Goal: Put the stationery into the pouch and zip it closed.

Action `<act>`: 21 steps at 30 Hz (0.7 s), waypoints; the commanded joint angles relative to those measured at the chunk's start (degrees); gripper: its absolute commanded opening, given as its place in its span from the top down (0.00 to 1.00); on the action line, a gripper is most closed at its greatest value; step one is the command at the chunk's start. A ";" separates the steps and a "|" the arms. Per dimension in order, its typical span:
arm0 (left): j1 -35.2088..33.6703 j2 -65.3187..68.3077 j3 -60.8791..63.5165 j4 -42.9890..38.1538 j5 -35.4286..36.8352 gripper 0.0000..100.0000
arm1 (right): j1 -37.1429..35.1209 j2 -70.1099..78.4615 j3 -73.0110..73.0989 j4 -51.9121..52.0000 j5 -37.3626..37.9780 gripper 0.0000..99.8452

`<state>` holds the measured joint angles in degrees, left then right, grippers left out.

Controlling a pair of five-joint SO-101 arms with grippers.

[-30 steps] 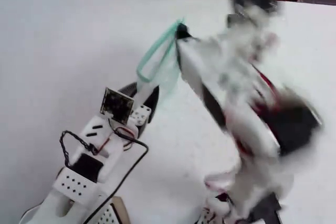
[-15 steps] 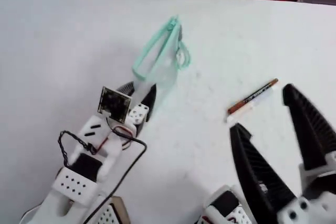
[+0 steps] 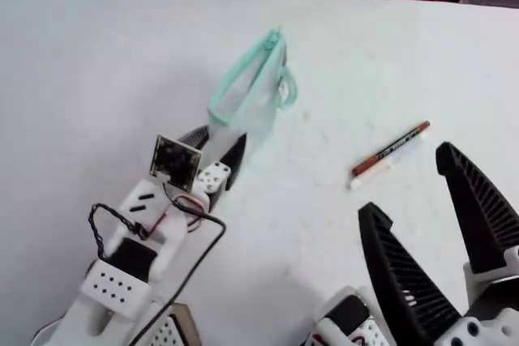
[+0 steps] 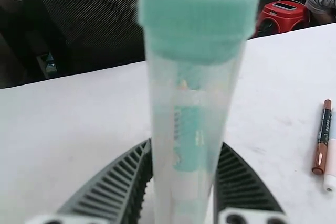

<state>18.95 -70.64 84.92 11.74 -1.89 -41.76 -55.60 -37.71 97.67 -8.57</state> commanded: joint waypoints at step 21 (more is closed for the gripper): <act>-2.86 0.22 0.35 -0.62 -0.26 0.82 | 52.00 45.58 10.29 -4.97 7.56 0.74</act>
<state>16.57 -70.11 85.01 11.74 -1.80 6.07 -16.13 -27.25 94.24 -0.31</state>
